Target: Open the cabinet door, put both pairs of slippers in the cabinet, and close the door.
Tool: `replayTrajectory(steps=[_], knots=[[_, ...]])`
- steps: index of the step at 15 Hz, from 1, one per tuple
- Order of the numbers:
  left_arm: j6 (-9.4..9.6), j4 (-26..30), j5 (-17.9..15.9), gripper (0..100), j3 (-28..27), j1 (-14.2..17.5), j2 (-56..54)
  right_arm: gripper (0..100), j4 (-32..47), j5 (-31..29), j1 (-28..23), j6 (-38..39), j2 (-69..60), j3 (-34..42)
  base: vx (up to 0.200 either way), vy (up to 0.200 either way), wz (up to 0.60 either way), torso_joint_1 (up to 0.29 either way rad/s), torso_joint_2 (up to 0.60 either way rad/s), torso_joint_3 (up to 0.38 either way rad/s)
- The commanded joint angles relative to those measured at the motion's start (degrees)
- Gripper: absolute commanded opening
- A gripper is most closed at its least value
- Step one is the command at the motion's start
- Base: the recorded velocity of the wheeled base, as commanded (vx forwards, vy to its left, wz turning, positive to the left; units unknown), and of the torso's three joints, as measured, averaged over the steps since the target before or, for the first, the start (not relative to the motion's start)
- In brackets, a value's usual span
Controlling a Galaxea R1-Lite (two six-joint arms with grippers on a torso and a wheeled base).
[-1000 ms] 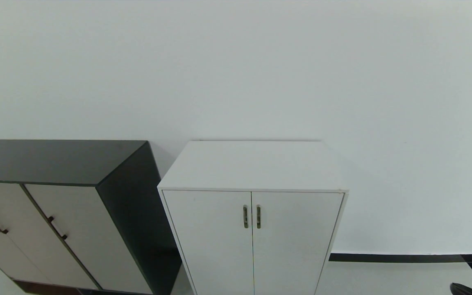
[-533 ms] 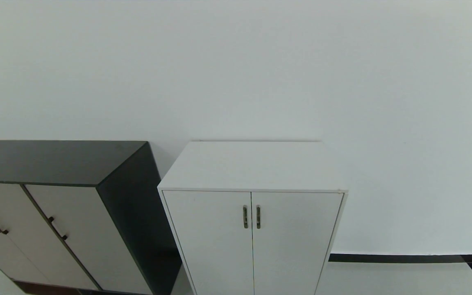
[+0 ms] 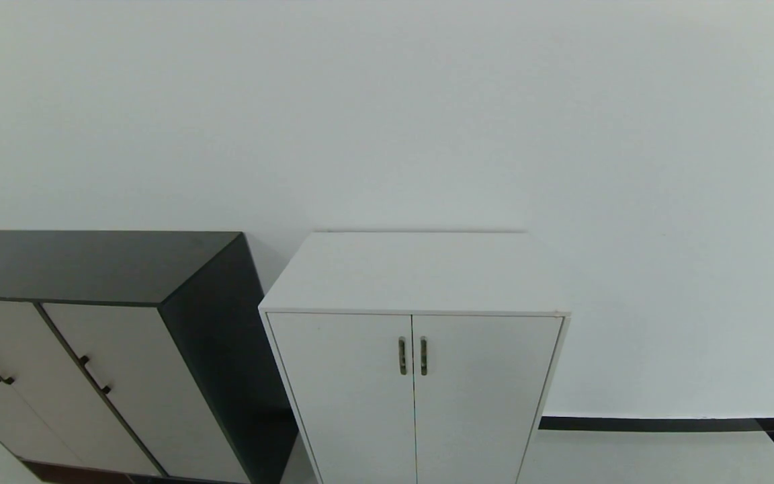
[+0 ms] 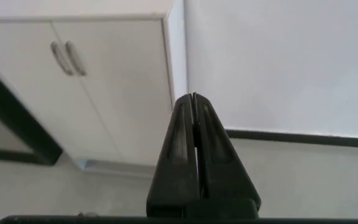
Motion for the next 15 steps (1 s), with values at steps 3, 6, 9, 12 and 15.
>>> replayTrajectory(steps=[3, 6, 9, 12, 15], knots=[[-0.01, 0.0, 0.0, 0, 0.0, 0.0, 0.1, 0, 0.1, -0.1, -3.8, -0.9, -7.2, 0.0, 0.0, 0.0, 0.0, 0.0, 0.0, 0.0], [-0.01, 0.0, 0.0, 0, 0.0, 0.0, 0.1, 0, 0.1, -0.1, -3.8, -0.8, -7.2, 0.0, 0.0, 0.0, 0.0, 0.0, 0.0, 0.0], [0.25, 0.0, 0.1, 0, 0.0, 0.0, 0.1, 0, 0.0, 0.0, -3.8, 0.0, -7.2, 0.0, 0.0, 0.0, 0.0, 0.0, 0.0, 0.0], [0.17, 0.0, 0.1, 0, 0.0, 0.0, 0.1, 0, 0.0, 1.9, -3.8, -0.2, -7.2, 0.0, 0.0, 0.0, 0.0, 0.0, 0.0, 0.0], [0.25, 0.0, 0.1, 0, 0.0, 0.0, 0.1, 0, 0.0, 1.8, -3.8, -0.1, -7.2, 0.0, 0.0, 0.0, 0.0, 0.0, 0.0, 0.0]])
